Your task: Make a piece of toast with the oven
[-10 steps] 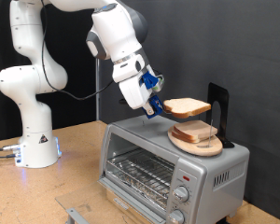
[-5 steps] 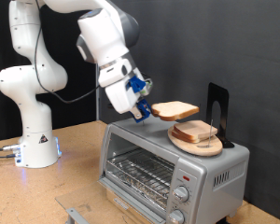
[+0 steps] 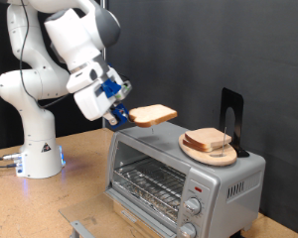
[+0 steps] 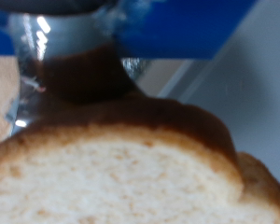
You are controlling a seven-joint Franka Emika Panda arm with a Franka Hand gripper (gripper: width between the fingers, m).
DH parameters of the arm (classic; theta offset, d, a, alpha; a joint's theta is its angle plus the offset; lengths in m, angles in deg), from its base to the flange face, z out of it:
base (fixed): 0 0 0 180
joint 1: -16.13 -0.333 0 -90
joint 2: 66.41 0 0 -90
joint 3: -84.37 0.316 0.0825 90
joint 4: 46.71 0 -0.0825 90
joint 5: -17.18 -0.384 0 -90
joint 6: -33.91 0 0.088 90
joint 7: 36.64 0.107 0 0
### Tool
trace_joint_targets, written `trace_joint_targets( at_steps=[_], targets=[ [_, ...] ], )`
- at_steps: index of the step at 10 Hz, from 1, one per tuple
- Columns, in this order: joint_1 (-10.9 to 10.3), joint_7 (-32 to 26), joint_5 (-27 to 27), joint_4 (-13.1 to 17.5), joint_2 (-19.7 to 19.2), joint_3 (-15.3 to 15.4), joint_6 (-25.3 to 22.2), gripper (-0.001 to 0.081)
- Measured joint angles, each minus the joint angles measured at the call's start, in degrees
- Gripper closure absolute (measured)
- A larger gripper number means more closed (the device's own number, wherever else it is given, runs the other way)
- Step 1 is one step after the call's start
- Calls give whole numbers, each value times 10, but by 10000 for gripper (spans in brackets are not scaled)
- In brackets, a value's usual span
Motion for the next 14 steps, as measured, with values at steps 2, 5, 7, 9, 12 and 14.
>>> trace_joint_targets(
  at_steps=[2, 5, 7, 9, 12, 14],
  targets=[
    [18, -6, 25, -19, 25, -14, -25, 405],
    [20, -23, 21, -25, 31, -19, -34, 405],
    [20, -80, 10, -32, 24, -29, -26, 405],
    [22, -101, 7, -39, 7, -43, -7, 405],
    [30, -113, 8, -45, -41, -58, 48, 405],
    [32, -130, 8, -46, -86, -63, 82, 405]
  ],
)
